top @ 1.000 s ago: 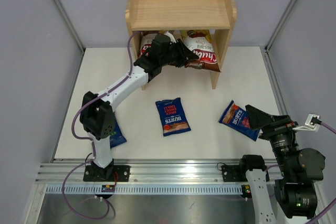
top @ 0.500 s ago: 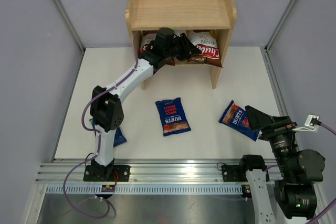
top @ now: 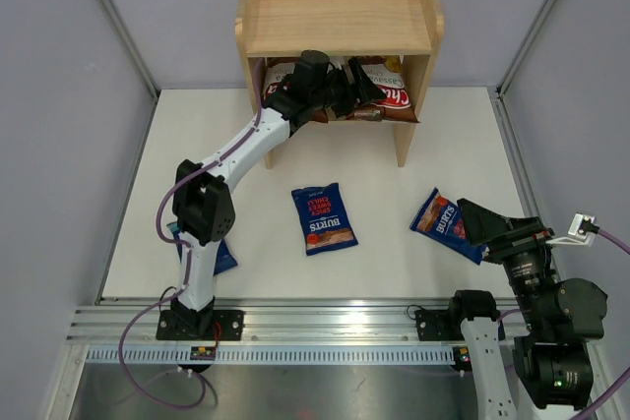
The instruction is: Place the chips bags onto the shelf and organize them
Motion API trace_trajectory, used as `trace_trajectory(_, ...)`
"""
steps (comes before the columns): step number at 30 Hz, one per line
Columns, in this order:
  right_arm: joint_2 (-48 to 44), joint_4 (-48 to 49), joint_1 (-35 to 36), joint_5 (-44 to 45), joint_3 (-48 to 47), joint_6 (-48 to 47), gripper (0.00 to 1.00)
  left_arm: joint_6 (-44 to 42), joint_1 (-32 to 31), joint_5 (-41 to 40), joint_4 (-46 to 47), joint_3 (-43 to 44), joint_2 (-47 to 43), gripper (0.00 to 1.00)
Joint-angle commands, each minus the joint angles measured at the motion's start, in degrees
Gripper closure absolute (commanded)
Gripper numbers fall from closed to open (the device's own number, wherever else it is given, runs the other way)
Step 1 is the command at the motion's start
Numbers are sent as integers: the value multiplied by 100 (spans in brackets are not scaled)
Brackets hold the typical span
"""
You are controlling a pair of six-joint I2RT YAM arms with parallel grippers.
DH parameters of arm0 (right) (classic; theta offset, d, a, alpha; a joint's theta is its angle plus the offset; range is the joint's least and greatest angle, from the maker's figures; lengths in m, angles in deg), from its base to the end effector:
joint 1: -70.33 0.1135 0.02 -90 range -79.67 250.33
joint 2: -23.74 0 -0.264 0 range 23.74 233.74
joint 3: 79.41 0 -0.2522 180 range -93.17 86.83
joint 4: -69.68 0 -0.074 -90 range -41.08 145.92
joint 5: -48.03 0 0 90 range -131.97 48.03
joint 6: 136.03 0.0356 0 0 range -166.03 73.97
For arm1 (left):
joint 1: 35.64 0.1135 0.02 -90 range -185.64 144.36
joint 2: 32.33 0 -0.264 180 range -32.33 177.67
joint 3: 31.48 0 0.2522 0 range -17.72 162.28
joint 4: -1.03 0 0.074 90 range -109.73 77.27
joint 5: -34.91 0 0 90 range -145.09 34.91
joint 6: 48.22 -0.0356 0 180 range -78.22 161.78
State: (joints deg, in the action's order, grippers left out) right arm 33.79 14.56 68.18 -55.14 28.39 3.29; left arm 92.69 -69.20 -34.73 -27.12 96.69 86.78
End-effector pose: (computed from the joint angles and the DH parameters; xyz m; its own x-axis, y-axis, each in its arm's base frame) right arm -0.0140 0.0086 0.3959 -0.0639 0.7413 -0.6681 -0.2162 0.6433 0.7345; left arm 0.4089 -0.2861 0.3487 -0.7868 -0.3513 -0.5075 0.2880 0.5183 -0.8052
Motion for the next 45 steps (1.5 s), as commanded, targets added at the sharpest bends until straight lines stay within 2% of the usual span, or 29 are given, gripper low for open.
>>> trace_trajectory(1,-46,287,-13,-124,-1,34,1,-266,34,-216,-72,47,-283,21)
trace_trajectory(7,-38,348,-13,-177,25,104,1,-792,-27,-882,-616,37,-608,9)
trace_trajectory(11,-46,419,-13,-247,87,166,1,-1170,-106,-1340,-1039,230,-687,8)
trace_trajectory(13,-55,445,-13,-274,104,183,1,-1277,-150,-1455,-1144,275,-722,8)
trace_trajectory(15,-55,480,-5,-292,122,183,1,-1461,-177,-1623,-1145,301,-757,16)
trace_trajectory(17,-64,498,-13,-300,157,183,1,-1558,-221,-1728,-1119,292,-766,19)
trace_trajectory(22,-108,515,-13,-327,218,183,1,-1786,-256,-1553,-935,336,-670,26)
trace_trajectory(29,-143,498,-13,-353,218,166,1,-2340,-274,-851,-662,723,-327,27)
trace_trajectory(35,-169,498,-13,-362,245,174,1,-2630,-274,-410,-547,890,-187,21)
trace_trajectory(45,-231,507,-13,-397,306,227,1,-2806,-353,-182,-240,969,-46,20)
